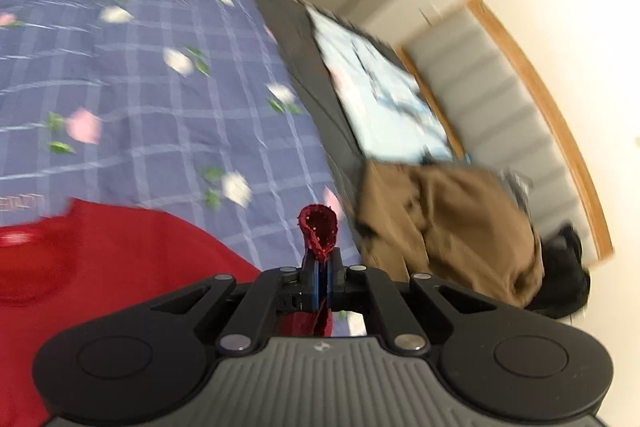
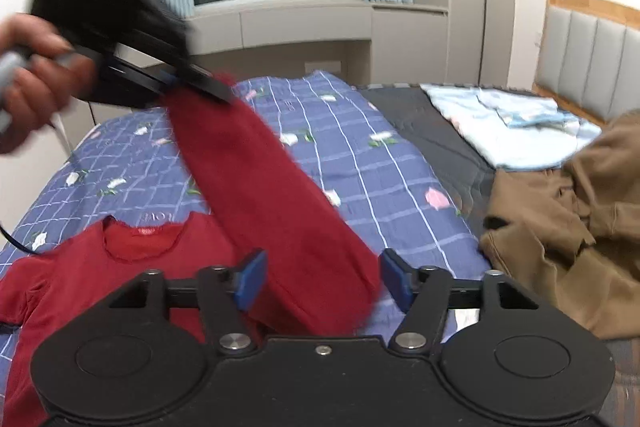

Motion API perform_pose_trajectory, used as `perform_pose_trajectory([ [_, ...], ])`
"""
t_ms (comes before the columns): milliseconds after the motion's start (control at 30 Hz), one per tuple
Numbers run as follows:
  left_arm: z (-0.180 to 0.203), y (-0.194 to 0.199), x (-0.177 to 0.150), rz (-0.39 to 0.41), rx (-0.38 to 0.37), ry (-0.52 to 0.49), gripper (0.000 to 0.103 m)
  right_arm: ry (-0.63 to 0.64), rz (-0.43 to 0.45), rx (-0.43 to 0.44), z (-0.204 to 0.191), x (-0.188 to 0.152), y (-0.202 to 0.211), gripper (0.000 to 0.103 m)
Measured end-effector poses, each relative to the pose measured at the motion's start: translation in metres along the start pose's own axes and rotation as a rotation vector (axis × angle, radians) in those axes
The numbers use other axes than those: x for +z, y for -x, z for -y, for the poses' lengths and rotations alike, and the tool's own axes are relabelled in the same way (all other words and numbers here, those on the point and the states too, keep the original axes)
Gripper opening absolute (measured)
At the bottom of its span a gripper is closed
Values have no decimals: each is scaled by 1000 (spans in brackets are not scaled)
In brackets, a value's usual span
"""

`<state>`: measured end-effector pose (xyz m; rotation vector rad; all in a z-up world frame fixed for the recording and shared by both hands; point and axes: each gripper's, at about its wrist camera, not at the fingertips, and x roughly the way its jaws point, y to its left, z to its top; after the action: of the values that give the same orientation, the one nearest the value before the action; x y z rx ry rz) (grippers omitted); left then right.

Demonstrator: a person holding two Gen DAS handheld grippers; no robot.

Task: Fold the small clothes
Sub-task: 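Carry the held sleeve across the sweater front with the left tool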

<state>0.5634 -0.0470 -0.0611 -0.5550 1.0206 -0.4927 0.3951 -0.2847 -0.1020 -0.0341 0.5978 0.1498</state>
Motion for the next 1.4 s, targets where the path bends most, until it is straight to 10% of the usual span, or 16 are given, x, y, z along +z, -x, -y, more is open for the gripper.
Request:
perform_pose_trajectory([
  [300,-26,87,11,159,73,34,2,-248,-89,72,10,-5,-34,74],
  [533,-39,117,1,225,81,94,2,-75,-116,122,-22,-7,-55,74],
  [800,-52,140,-7,268,94,103,2,-534,-197,157,12,-16,-86,73],
  [1033,-66,156,-20,294,110,123,2,-532,-312,185,13,15,-167,72],
  [1133,-74,160,-24,301,117,143,2,-408,-370,168,-3,26,-191,53],
  [1200,-79,164,-28,307,121,153,2,-356,-397,153,-11,29,-199,18],
  [1400,-100,183,-39,352,162,169,2,-254,-362,195,-15,50,-200,7],
])
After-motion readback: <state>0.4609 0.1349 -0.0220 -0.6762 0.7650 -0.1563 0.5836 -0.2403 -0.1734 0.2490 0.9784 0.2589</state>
